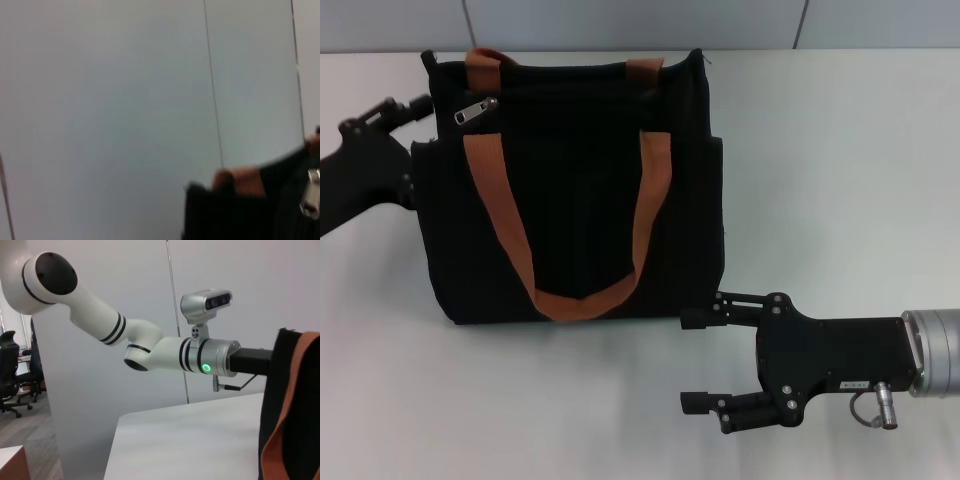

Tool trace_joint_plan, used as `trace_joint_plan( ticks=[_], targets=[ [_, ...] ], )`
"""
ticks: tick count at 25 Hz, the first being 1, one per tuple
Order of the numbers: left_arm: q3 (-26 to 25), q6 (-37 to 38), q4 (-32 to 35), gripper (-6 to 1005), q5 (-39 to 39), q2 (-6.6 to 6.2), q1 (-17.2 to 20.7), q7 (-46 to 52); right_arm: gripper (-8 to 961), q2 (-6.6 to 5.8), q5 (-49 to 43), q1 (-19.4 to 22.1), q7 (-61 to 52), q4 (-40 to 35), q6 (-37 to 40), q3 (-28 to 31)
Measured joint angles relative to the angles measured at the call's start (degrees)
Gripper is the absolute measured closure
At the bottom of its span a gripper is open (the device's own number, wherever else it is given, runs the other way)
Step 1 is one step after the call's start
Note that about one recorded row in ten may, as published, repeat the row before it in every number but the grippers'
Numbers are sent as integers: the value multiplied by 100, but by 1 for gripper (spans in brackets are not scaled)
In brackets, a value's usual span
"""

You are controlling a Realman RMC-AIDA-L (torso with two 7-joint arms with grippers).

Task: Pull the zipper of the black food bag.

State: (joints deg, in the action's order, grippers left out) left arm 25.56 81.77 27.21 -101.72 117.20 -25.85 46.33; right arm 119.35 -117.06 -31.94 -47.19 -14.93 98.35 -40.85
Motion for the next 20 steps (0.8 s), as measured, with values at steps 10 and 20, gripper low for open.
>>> trace_joint_plan(
  ticks=[10,20],
  targets=[
    [-15,1136,-76,461,915,116,465,-375,144,4,450,-8,-104,17,537,42],
    [60,1638,-418,748,918,136,343,-440,144,-26,1990,-689,-3208,-261,590,41]
  ],
)
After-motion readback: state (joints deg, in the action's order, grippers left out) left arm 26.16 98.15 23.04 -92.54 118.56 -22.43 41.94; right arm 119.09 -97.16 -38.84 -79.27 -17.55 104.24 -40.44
